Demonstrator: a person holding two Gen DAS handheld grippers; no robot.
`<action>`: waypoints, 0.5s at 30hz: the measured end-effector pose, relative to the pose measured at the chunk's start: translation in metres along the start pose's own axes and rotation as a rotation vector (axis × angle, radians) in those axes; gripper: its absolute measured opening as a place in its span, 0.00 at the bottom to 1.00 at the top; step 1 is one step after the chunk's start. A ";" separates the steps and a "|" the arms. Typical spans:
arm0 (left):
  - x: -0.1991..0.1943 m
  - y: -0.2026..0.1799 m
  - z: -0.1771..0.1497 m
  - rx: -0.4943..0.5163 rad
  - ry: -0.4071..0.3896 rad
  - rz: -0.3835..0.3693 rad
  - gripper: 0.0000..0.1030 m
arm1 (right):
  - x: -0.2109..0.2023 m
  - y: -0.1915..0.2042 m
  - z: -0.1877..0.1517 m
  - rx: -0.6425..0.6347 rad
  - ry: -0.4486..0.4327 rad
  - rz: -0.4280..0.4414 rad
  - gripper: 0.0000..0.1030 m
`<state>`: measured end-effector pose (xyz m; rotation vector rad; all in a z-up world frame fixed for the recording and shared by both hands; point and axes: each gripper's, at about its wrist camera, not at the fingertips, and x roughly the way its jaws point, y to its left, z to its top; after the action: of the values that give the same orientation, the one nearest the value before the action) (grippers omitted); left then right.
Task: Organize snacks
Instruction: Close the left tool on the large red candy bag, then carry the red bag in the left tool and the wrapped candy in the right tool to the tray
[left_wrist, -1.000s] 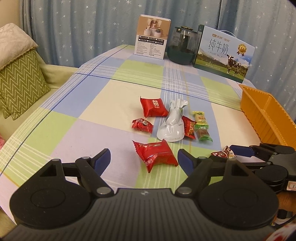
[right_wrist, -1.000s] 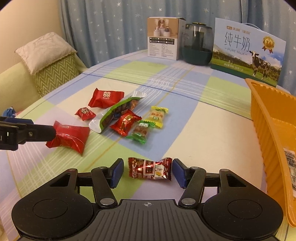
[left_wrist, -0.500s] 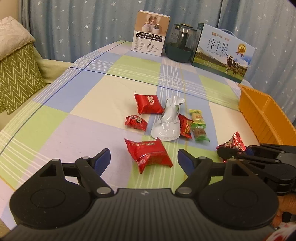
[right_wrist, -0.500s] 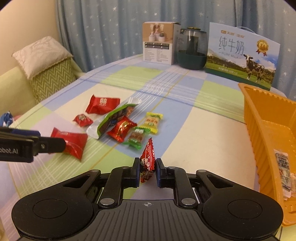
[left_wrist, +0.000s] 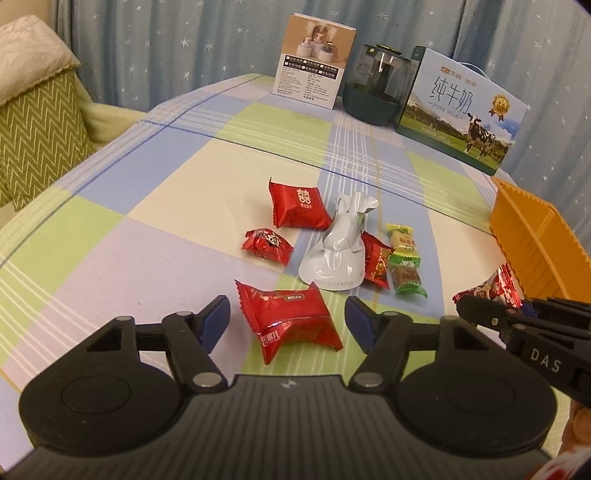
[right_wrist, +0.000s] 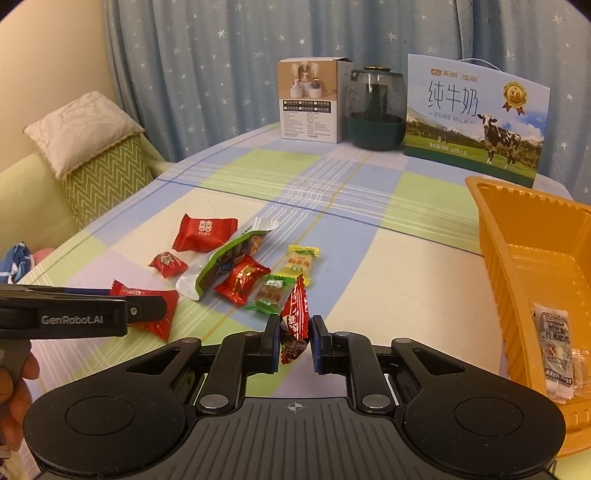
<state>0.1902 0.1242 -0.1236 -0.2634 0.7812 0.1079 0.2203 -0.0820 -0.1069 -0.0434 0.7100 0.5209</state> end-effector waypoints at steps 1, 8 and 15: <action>0.001 0.000 0.000 -0.005 0.004 -0.001 0.59 | 0.000 -0.001 0.000 0.003 0.001 0.000 0.16; 0.006 -0.003 0.000 0.001 0.015 0.006 0.41 | 0.000 -0.003 0.001 0.013 0.005 0.000 0.16; -0.003 -0.007 0.002 0.014 -0.015 0.008 0.33 | -0.002 -0.005 0.003 0.020 0.004 0.004 0.16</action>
<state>0.1912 0.1181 -0.1185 -0.2456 0.7679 0.1120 0.2232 -0.0861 -0.1043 -0.0242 0.7194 0.5176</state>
